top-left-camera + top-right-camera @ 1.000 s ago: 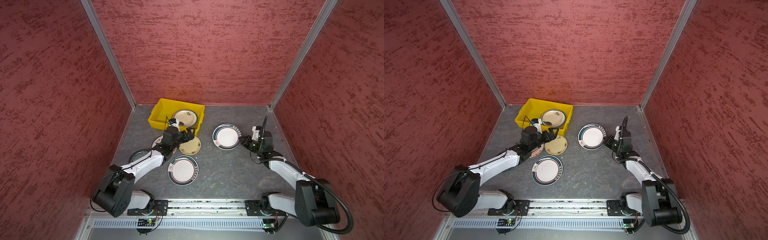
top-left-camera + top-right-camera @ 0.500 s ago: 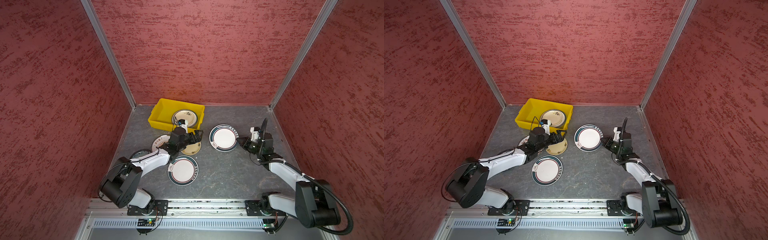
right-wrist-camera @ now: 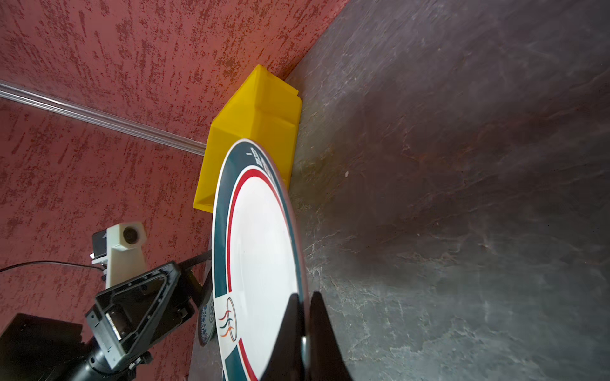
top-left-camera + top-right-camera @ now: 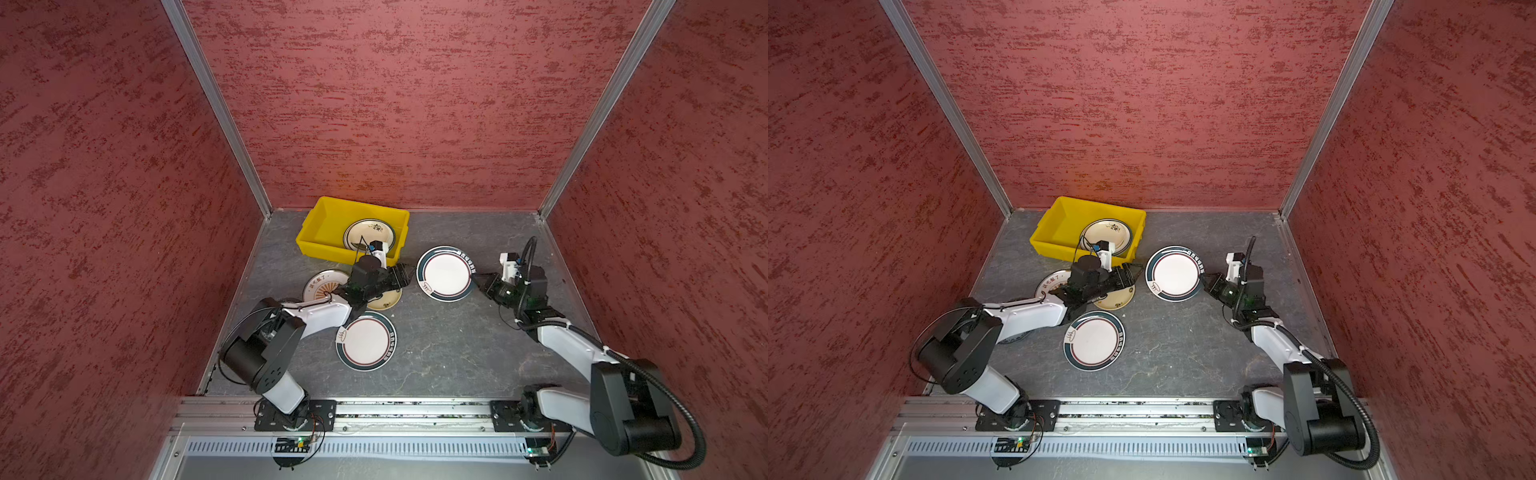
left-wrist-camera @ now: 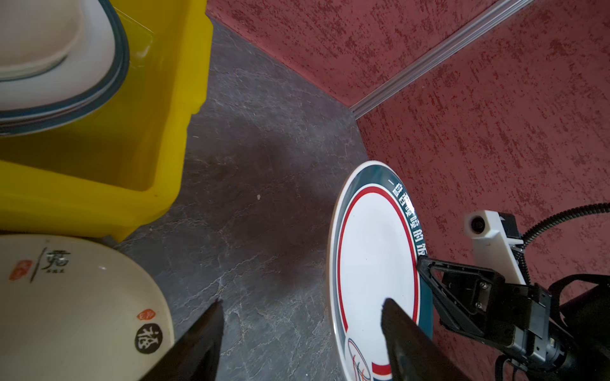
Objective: Place the plates into the plastic bin on the countertop
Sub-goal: 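Close left gripper on the upright plate rim beside the right gripper, then open right gripper to release the plate while left gripper holds it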
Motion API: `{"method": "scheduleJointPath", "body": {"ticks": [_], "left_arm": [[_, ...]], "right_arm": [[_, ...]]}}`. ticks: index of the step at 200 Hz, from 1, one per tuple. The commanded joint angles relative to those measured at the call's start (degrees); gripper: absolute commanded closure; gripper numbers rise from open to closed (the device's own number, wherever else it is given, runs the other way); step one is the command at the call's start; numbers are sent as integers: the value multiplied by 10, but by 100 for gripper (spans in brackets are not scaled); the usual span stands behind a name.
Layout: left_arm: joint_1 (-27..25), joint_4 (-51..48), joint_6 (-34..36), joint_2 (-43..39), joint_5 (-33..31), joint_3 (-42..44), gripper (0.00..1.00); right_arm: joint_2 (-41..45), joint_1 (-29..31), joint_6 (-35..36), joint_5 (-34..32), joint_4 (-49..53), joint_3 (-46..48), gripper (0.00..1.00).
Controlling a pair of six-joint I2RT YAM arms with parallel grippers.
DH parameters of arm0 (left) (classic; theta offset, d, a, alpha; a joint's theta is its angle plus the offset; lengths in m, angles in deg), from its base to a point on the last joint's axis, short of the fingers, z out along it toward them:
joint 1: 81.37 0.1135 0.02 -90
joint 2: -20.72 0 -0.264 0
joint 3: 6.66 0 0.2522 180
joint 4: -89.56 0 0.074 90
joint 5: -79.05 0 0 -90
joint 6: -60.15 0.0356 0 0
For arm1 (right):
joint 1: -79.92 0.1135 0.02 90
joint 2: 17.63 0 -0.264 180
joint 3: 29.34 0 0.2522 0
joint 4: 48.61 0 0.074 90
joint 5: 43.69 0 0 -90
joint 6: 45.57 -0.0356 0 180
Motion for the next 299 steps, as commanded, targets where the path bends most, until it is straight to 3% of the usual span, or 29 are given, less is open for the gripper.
{"method": "scheduleJointPath", "body": {"ticks": [1, 59, 68, 78, 85, 137, 183, 208, 234, 299], "left_arm": [[-3, 54, -23, 27, 34, -25, 39], [-9, 61, -58, 90, 73, -72, 59], [-9, 54, -60, 95, 77, -77, 70], [-9, 40, -63, 99, 77, -84, 89], [-10, 33, -64, 101, 77, -89, 95], [-10, 27, -65, 106, 82, -96, 100], [-11, 0, -45, 89, 70, -99, 100], [-11, -22, -36, 80, 57, -99, 100], [-11, -29, -27, 69, 46, -98, 100], [-8, -57, 5, 20, -8, -85, 100]], "right_arm": [[-6, -1, -21, 30, -70, 3, 100], [-36, 0, -31, 46, -98, 6, 100], [-36, 1, -32, 46, -98, 7, 100], [-36, 0, -31, 46, -100, 7, 100], [-37, 0, -31, 45, -99, 7, 100], [-48, 0, -28, 47, -99, 5, 100], [-49, 1, -24, 50, -99, 7, 35], [-44, 0, -18, 45, -87, 4, 16], [-42, 0, -16, 39, -81, 4, 10], [-31, 0, -5, 22, -58, 6, 6]]}}
